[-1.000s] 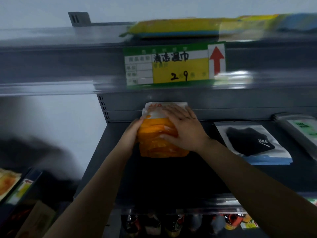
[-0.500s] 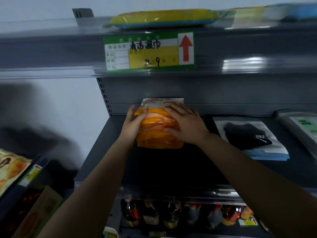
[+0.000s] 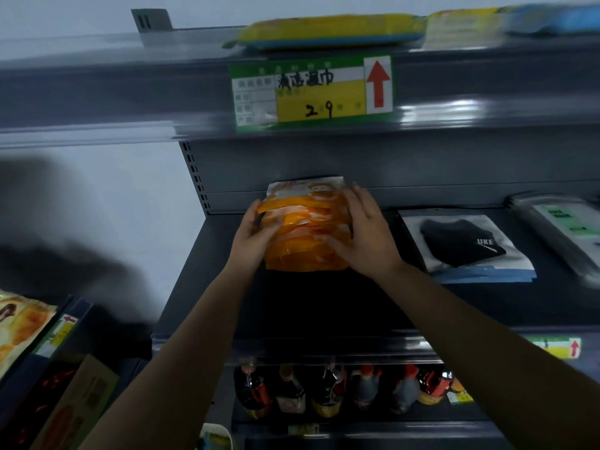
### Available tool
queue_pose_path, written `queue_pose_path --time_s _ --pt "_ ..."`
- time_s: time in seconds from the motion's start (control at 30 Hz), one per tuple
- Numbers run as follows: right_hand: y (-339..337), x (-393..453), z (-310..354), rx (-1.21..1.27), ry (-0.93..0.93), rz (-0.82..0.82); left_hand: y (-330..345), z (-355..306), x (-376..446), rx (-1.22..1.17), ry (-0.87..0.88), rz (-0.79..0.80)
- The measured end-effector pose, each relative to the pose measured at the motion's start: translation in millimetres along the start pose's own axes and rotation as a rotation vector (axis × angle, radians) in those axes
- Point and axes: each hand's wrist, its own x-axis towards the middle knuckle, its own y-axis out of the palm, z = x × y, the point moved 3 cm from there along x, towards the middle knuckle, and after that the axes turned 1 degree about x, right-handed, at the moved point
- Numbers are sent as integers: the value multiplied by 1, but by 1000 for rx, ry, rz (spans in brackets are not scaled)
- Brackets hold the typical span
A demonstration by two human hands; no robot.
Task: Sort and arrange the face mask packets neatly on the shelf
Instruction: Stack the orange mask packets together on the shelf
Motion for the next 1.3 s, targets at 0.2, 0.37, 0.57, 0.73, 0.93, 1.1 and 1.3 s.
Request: queue_pose_path --time_s 0.2,0.37,0.57,0.73,0.93,1.1,1.3 --pt "41 -46 18 -511 -647 -62 2 2 7 112 45 4" --pt "66 -28 8 -777 -503 158 3 -2 13 263 139 58" --pt "67 -19 9 -826 -494 210 2 -10 19 289 163 56" --pt "55 -35 9 -677 -630 140 -2 -7 14 215 124 73" --pt "69 -39 12 -804 -652 492 0 -1 9 117 75 85" --pt "74 -30 11 -774 -537 638 0 0 10 112 57 100" --pt "77 -24 17 -714 -463 711 2 1 12 133 69 96"
